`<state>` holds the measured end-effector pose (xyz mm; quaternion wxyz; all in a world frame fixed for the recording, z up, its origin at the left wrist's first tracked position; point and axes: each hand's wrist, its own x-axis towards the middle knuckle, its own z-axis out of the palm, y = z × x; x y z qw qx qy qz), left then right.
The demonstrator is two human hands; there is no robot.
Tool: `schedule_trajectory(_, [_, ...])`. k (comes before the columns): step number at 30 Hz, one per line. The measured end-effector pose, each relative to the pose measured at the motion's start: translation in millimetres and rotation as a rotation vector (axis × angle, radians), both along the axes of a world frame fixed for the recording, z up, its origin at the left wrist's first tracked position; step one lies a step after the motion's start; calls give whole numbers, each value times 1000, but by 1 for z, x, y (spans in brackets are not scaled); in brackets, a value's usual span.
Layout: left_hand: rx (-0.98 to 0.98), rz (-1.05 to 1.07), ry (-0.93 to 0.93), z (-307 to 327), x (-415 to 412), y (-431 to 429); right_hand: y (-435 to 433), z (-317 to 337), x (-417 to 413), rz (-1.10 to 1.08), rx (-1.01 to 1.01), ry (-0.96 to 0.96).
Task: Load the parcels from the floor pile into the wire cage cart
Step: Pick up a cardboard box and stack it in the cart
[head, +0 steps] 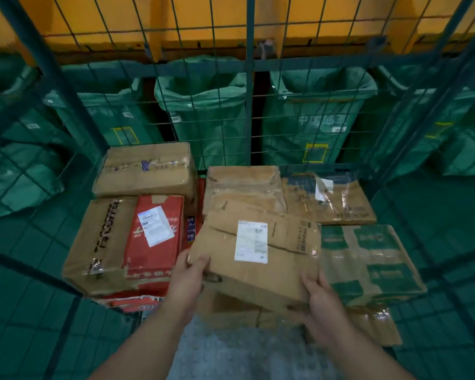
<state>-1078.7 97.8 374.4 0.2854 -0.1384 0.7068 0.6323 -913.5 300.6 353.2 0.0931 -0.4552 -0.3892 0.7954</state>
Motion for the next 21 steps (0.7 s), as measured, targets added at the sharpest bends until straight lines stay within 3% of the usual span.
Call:
schedule_trajectory(6, [79, -43, -6, 17, -34, 74, -11, -12, -93, -191, -103, 66])
schedule_trajectory(11, [121, -47, -240, -8, -22, 97, -32, -29, -148, 303, -8, 4])
schedule_trajectory(16, [243, 130, -272, -31, -57, 98, 5, -39, -174, 243, 77, -66])
schedule_trajectory(21, [417, 206, -260, -36, -104, 99, 15, -39, -211, 385, 168, -31])
